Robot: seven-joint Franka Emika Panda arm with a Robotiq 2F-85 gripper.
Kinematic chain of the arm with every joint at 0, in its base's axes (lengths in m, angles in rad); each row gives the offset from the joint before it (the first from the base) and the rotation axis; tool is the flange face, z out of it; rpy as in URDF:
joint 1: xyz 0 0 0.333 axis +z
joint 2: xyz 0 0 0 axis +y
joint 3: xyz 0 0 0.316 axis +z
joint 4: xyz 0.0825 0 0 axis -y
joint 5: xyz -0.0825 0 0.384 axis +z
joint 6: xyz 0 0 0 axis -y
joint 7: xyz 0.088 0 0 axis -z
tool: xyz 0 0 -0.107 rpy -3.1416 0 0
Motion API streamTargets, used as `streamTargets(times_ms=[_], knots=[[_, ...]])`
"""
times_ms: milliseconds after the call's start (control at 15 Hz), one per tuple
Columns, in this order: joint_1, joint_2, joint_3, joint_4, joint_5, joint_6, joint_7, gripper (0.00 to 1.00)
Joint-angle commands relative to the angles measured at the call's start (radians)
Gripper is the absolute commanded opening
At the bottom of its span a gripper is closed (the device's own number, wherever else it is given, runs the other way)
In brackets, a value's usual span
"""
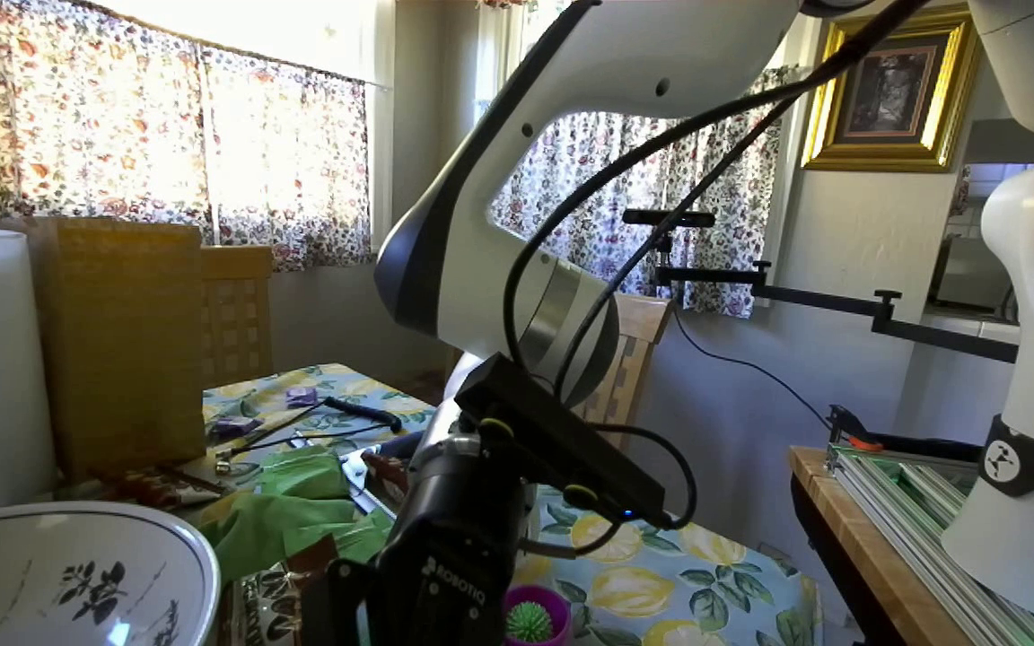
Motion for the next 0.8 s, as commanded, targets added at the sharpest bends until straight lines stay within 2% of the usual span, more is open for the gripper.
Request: streamTargets(times_ms=[0, 733], knots=[[-0.004, 0.032, -0.004, 0.044, -0.013, -0.041, 0.058, 0.02], [-0.002, 0.097, -0.025, 0.100, -0.019, -0.044, 0.167, 0.02]])
